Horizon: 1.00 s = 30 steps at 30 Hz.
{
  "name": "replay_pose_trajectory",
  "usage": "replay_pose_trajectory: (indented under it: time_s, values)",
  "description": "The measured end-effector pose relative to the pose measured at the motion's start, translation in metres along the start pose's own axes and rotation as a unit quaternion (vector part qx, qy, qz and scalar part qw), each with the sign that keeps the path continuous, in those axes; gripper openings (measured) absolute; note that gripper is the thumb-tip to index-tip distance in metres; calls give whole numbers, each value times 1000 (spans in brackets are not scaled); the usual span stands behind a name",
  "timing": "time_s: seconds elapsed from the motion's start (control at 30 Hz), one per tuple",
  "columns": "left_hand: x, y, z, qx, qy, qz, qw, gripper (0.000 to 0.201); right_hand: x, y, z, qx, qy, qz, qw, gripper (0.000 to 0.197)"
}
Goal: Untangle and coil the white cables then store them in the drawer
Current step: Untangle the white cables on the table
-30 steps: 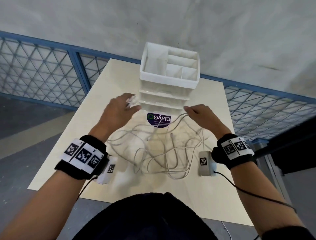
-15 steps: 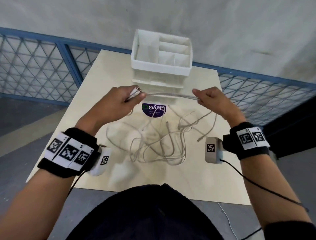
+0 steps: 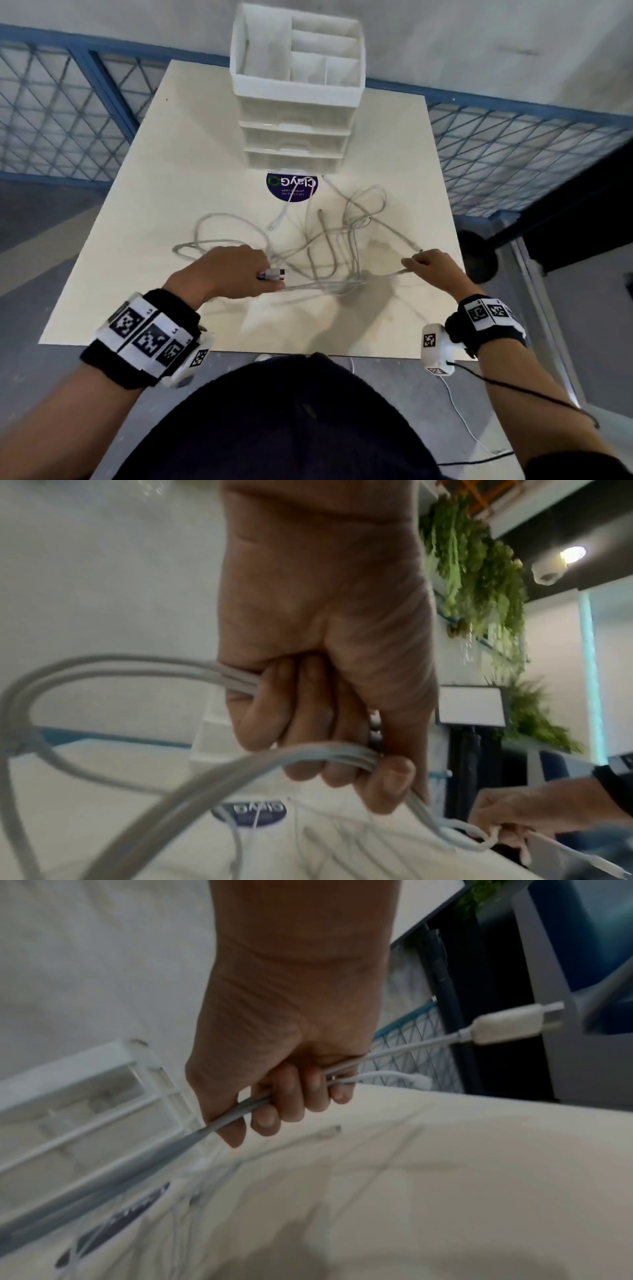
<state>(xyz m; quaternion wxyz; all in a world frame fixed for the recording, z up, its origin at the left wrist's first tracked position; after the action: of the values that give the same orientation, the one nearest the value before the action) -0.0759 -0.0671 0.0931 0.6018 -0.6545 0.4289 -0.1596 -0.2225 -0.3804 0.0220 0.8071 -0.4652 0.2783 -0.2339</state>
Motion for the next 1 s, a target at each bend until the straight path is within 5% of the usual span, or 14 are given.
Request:
replay_pose_trajectory:
  time_s: [0.2, 0.43, 0.73, 0.9, 1.0]
  values:
    - [-10, 56, -5, 41, -4, 93, 995, 44, -9, 51, -8, -30, 10, 26, 999, 42]
    - [-14, 71, -7, 38, -14, 24, 999, 43, 14, 63, 61, 51, -105, -133, 984, 12]
    - [-11, 75, 5, -8, -33, -18, 999, 45, 43, 109, 194, 3, -341, -43, 939, 23]
    - [-7, 63, 16, -84, -59, -101, 990, 43, 60, 148, 218, -40, -344, 79, 935, 57]
    - [-5, 47, 21, -170, -75, -150, 971, 36, 69, 160, 223, -46, -345, 92, 933, 53]
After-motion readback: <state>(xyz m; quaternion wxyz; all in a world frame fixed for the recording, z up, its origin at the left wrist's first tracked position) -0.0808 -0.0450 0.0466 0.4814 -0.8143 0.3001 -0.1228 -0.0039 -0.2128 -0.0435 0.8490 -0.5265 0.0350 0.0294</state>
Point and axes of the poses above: each hand's wrist, its own x-axis towards the middle knuckle, its own y-axis out of the palm, z = x × y, the point moved 5 cm from there along x, towards the middle knuckle, and after that the axes turned 13 degrees about -z, right-handed, at the moved point
